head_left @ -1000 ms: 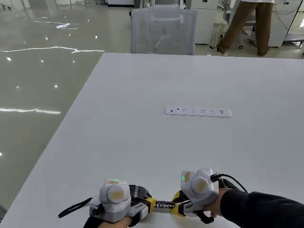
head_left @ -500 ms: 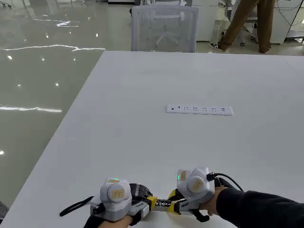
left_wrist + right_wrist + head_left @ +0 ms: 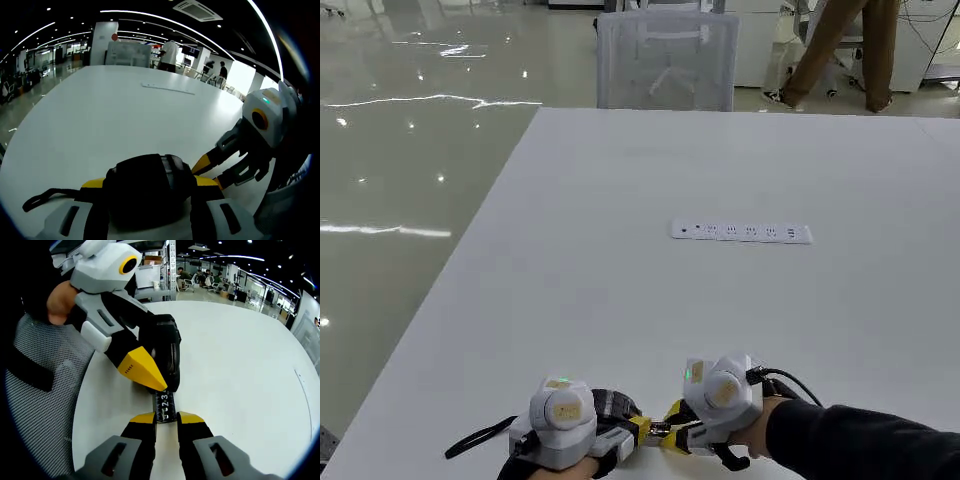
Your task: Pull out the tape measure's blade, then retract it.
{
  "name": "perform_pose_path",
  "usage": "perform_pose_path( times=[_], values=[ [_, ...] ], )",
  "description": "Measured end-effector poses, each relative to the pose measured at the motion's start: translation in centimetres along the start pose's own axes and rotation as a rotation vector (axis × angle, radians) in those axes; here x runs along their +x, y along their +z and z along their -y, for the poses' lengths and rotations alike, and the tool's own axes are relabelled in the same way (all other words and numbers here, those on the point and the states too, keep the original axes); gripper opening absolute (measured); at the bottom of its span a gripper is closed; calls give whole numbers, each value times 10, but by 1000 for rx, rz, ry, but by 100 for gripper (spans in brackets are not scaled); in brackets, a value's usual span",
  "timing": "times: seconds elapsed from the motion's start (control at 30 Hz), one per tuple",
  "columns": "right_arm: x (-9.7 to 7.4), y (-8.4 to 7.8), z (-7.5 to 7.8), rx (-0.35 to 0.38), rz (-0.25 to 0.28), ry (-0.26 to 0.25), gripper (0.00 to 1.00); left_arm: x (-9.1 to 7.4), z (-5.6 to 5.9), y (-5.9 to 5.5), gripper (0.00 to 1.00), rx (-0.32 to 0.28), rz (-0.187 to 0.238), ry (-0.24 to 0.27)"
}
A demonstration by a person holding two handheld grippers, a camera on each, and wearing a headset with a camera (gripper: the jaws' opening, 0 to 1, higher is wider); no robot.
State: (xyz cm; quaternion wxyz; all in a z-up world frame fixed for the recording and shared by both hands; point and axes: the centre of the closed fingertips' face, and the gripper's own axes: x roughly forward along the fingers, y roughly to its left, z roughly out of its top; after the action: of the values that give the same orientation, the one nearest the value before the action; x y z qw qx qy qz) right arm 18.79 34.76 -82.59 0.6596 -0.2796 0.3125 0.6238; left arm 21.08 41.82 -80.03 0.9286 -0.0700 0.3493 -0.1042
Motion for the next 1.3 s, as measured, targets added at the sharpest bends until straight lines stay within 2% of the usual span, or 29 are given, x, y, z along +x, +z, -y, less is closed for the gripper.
perform_pose_path(
  times=[0.6,1.3],
  values=[
    [10,10,0,4,12,10,13,0,0,0,62,-8,-1,-2],
    [18,19,0,-31,1,22,12,1,0,0,62,-11,0,-5]
  ],
)
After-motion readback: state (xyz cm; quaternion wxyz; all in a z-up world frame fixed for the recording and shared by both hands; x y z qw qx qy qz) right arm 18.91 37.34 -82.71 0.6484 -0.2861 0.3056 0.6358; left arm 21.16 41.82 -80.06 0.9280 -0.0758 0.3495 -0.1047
